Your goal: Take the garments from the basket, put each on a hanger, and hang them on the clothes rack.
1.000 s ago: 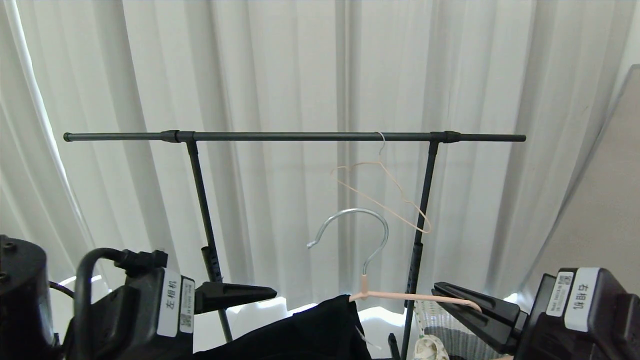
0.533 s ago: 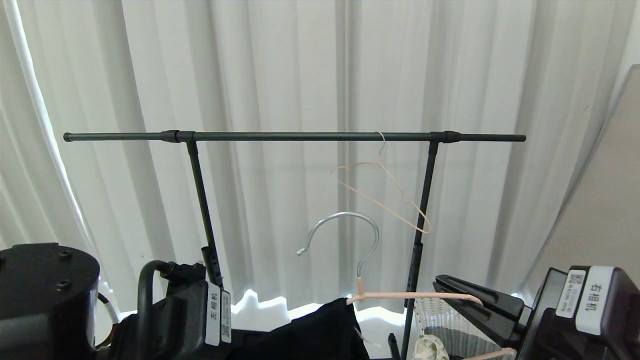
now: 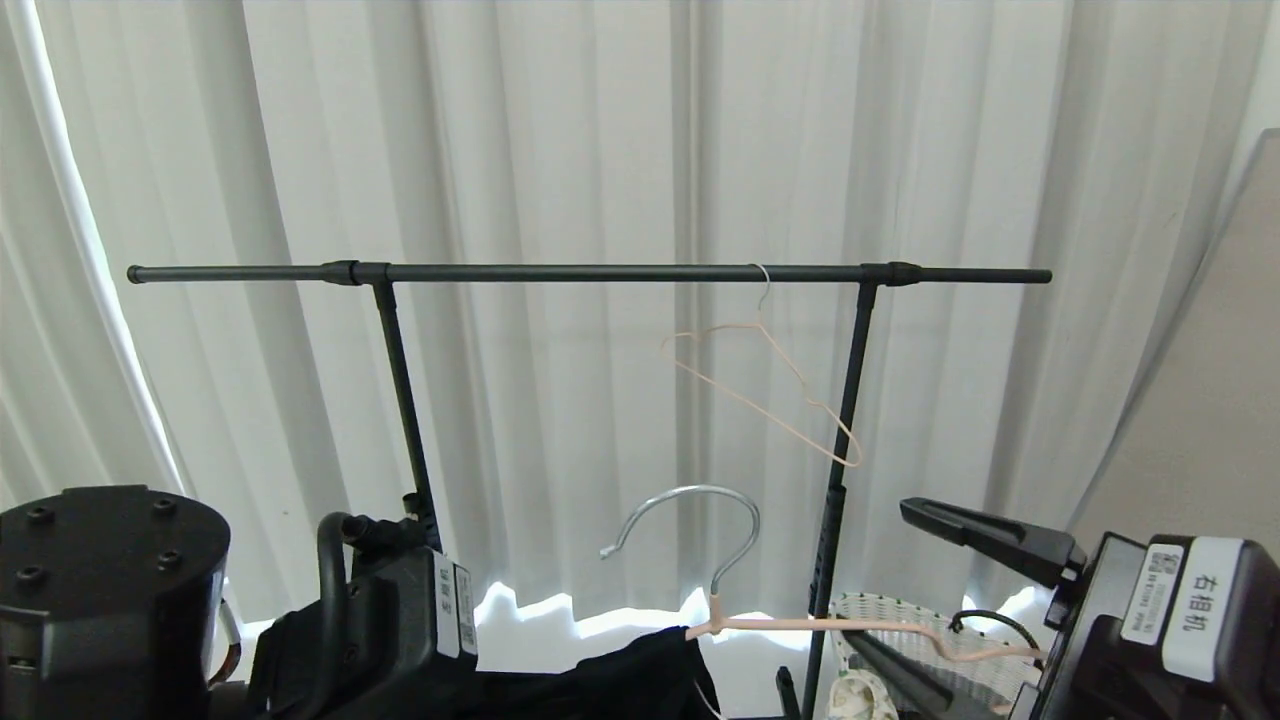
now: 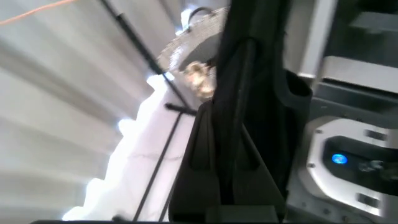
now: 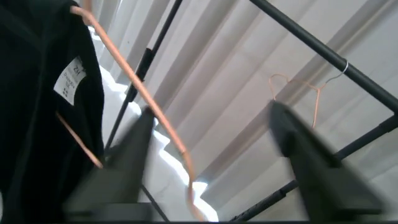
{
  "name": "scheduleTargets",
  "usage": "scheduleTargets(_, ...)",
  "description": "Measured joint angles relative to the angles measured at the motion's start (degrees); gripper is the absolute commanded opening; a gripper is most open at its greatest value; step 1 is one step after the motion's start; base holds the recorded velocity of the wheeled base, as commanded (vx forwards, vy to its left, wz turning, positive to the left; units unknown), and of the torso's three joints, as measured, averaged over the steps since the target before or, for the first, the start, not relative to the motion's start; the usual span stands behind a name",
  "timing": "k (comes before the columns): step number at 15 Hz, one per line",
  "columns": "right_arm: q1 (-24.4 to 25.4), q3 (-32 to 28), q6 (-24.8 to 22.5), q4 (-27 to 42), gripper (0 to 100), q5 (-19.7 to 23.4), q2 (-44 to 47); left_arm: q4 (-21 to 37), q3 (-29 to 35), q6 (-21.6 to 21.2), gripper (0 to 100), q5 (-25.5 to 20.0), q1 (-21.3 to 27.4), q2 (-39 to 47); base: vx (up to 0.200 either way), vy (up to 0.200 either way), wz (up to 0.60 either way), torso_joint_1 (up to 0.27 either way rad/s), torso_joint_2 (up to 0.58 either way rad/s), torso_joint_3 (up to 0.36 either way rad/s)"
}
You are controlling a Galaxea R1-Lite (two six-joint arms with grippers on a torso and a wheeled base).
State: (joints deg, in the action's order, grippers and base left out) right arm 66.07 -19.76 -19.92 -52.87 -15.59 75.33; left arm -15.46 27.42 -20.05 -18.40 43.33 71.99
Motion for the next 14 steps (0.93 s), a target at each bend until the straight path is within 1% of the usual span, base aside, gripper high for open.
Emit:
scheduleTargets(3,0.2,0.1,-0.4,0.1,100,0.2,0.0,-0.1,0.0,0.1,0,4.9,-1.1,0.4,0.000,0.000,0.00,0.000,0.00,0.000)
scheduleTargets(6,0.3,1.6,-0.3,0.2,100,0.3,0.0,-0.3,0.1,0.1,0,13.2,-1.5,0.6,0.000,0.000,0.00,0.000,0.00,0.000)
scheduleTargets(8,0.2,3.3,1.0,0.2,100,0.3,0.2,-2.2,0.1,0.1,0,17.2,-2.1,0.7,0.000,0.000,0.00,0.000,0.00,0.000)
scheduleTargets(9,0.1,4.5,3.3,0.3,100,0.2,0.5,-4.8,0.6,0.2,0,20.2,-3.0,1.0,0.000,0.000,0.00,0.000,0.00,0.000)
scheduleTargets(10,0.0,5.0,4.7,0.2,100,0.1,0.8,-6.7,1.4,0.5,0,22.1,-3.8,1.4,0.000,0.000,0.00,0.000,0.00,0.000)
scheduleTargets(11,-0.3,5.1,7.0,0.3,100,0.0,1.3,-7.4,2.5,0.8,0,23.3,-4.5,1.8,0.000,0.000,0.00,0.000,0.00,0.000)
scheduleTargets(12,-0.7,5.0,9.4,0.4,100,0.0,2.1,-8.2,4.3,1.3,0,24.3,-5.1,2.2,0.000,0.000,0.00,0.000,0.00,0.000)
scheduleTargets(14,-1.5,3.4,15.0,0.4,100,0.0,5.2,-8.5,8.3,2.2,0,24.6,-5.8,3.0,0.000,0.000,0.00,0.000,0.00,0.000)
